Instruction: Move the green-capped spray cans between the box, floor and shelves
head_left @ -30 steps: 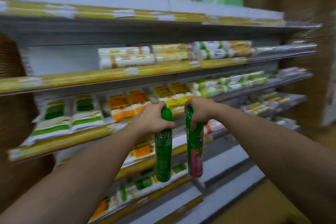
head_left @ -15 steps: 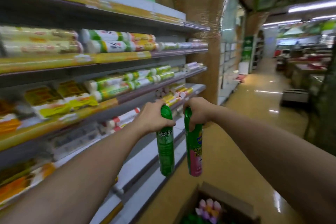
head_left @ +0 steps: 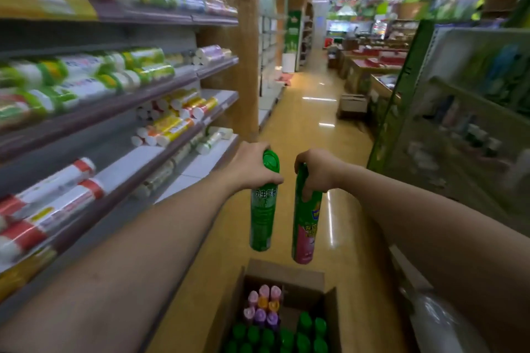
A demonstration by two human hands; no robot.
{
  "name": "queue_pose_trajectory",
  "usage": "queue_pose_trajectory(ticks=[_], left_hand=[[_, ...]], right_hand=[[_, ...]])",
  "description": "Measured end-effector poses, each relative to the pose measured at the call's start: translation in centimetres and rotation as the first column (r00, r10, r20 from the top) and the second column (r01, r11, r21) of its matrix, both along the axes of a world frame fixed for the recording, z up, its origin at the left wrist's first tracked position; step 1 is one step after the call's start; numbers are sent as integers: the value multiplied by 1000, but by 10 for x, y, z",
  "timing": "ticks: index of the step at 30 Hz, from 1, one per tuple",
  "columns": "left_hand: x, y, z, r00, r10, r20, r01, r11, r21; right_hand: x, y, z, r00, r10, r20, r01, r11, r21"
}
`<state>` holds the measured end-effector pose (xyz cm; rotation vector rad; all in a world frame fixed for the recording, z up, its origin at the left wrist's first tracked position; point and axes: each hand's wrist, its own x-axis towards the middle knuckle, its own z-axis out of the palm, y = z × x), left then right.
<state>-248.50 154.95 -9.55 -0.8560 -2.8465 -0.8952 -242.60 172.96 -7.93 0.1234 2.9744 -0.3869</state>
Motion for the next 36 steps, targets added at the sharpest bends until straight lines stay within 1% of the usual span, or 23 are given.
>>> queue_pose_trajectory(ticks=[4,10,13,16,18,20,24,27,31,33,36], left_hand=[[-49,35,-31,992,-94,79,100,993,-66],[-112,92,-98,965,-138,224,167,979,-120],[-136,122,-141,947,-113,301,167,973,-162],[-153,148,-195,927,-37,373,127,967,-221],[-158,164,-235,903,42,428,80,961,-264],[-159,177,-280,876,94,472,71,945,-318],[-155,193,-379,849,181,496,36,918,-395],[-150,201,-451,801,208,561,66,901,-430],[-141,202,-541,738,160,656,181,889,-420],[-134,206,-575,748,114,653,204,898,-391],[-125,232,-601,786,-13,619,263,912,-315]], right_hand=[[-37,31,-39,993,-105,52,104,994,23],[-87,85,-103,971,-183,152,190,981,-33],[-113,116,-145,965,-159,208,170,985,-35],[-140,146,-197,955,-93,281,107,994,-34],[-157,166,-236,946,-44,321,63,997,-50],[-167,186,-283,936,-15,352,45,996,-78],[-173,210,-389,922,-24,387,73,991,-111],[-167,215,-472,906,-30,423,100,984,-144],[-156,220,-573,871,-26,491,128,976,-176],[-150,219,-617,854,-14,519,122,977,-174],[-140,217,-671,832,20,554,90,981,-170]])
